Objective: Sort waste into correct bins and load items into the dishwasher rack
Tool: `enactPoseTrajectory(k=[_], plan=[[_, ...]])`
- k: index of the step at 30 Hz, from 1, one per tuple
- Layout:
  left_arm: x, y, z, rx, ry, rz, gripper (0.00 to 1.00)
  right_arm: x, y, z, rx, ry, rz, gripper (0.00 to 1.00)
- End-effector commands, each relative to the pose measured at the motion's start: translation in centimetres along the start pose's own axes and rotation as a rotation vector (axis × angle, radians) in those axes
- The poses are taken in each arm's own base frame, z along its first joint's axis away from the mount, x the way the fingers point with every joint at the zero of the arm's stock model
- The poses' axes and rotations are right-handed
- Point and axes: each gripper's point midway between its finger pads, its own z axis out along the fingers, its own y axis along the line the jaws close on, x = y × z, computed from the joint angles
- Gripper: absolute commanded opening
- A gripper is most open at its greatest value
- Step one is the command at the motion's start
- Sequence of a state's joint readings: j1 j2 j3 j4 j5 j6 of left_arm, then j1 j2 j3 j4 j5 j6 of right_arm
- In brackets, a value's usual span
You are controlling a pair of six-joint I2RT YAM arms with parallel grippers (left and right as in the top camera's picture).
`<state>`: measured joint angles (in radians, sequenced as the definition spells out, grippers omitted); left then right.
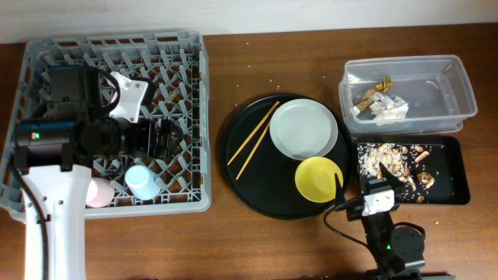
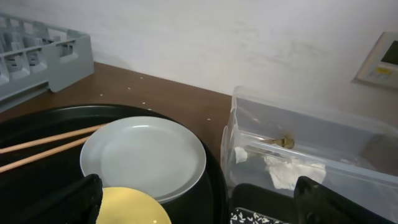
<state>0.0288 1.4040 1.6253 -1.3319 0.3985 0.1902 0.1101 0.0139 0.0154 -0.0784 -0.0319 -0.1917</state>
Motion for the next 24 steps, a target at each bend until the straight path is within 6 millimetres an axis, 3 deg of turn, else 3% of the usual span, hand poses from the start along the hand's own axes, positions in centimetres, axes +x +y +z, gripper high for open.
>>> enactPoseTrajectory(k=[1, 5, 7, 9, 11, 12, 13, 14, 15, 17, 18, 19, 21, 22, 24], plan=[[-0.3, -0.3, -0.7, -0.007, -0.026, 0.012, 0.99, 0.1, 0.1, 0.0, -0.006, -0.007, -0.002, 0.98], [-0.3, -0.3, -0.7, -0.007, -0.026, 0.012, 0.99, 0.1, 0.1, 0.0, -0.006, -0.007, -0.002, 0.99], [0.1, -1.8, -0.9, 0.078, -0.009, -0.156, 0.99, 0.1, 0.1, 0.0, -0.006, -0.007, -0.002, 0.98], [-2.8, -3.7, -0.3, 0.164, -0.099, -0.108, 0.99, 0.1, 0.1, 0.0, -0.006, -0.007, -0.002, 0.98], [-3.3, -6.4, 4.9, 0.065, -0.013, 0.008, 0.96, 0.1, 0.1, 0.0, -0.006, -0.007, -0.002, 0.98], [-2.2, -9.8, 12.5, -0.04, 0.118, 0.142, 0.89, 0.1, 0.1, 0.0, -0.006, -0.007, -0.002, 0.98], [-1.3, -11.1, 17.0, -0.064, 0.177, 0.201, 0.83, 0.1, 0.1, 0.0, -0.006, -0.007, -0.002, 0.99], [-0.7, -12.4, 22.8, -0.051, 0.21, 0.24, 0.66, 0.1, 0.1, 0.0, -0.006, -0.007, -0.002, 0.98], [-0.4, -11.5, 26.5, -0.092, 0.223, 0.279, 0.6, 0.1, 0.1, 0.0, -0.006, -0.007, -0.002, 0.98], [-1.7, -10.1, 29.5, -0.168, 0.164, 0.297, 0.59, 0.1, 0.1, 0.0, -0.006, -0.007, -0.002, 0.98], [-2.2, -8.1, 30.1, -0.274, 0.147, 0.303, 0.58, 0.1, 0.1, 0.0, -0.006, -0.007, -0.002, 0.98], [-1.2, -7.4, 31.8, -0.266, 0.186, 0.34, 0.58, 0.1, 0.1, 0.0, -0.006, -0.007, -0.002, 0.98], [0.7, -6.6, 34.2, -0.27, 0.252, 0.379, 0.42, 0.1, 0.1, 0.0, -0.006, -0.007, -0.002, 0.98], [1.6, -6.0, 35.2, -0.275, 0.278, 0.377, 0.39, 0.1, 0.1, 0.0, -0.006, -0.007, -0.002, 0.98], [3.6, -5.3, 36.5, -0.271, 0.347, 0.369, 0.06, 0.1, 0.1, 0.0, -0.006, -0.007, -0.002, 0.98]])
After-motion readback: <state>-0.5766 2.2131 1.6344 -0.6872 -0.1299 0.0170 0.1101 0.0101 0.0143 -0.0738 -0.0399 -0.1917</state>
